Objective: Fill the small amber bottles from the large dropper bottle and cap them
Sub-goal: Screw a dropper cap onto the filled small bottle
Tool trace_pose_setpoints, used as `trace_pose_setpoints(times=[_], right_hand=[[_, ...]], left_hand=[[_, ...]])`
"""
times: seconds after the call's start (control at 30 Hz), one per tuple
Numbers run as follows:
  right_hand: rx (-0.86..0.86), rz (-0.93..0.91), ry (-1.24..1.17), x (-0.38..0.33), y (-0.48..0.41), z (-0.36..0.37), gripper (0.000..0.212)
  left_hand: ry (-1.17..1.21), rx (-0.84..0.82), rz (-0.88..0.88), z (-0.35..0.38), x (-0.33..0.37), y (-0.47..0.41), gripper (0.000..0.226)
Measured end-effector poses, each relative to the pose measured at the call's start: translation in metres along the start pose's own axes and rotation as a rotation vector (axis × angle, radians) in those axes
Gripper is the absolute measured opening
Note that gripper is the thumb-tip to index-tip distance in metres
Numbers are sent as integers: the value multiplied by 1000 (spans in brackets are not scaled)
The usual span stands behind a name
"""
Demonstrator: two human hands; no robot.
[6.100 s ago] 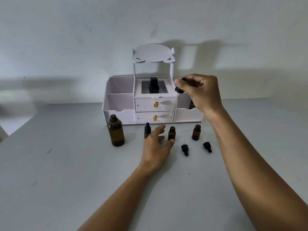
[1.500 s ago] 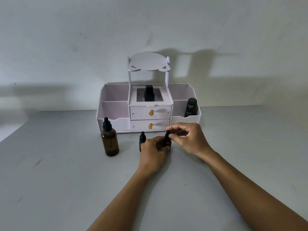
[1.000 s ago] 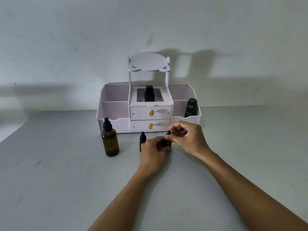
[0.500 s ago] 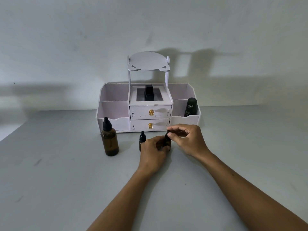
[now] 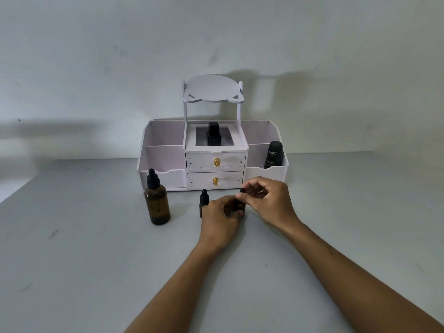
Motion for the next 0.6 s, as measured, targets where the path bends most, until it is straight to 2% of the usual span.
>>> trace_pose_setpoints(times=[0.13, 0.3, 0.6], right_hand=[[-7, -6, -28, -2, 1, 1, 24], [3, 5, 24, 0, 1, 3, 15], [-11, 3, 8, 0, 2, 2, 18]], left_hand=[[-9, 5, 4, -1, 1, -1, 30], [-1, -7, -1, 0, 0, -1, 33], [-6, -5, 8, -1, 1, 1, 34]])
Point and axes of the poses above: each hand's wrist, its own y-axis away from the middle knuckle, its own z-axis out of the palm, x = y × z, the point moved 1 cm from there along -y, towards the middle knuckle, and after that the axes turned 4 degrees about -x, right-handed, at the moved point
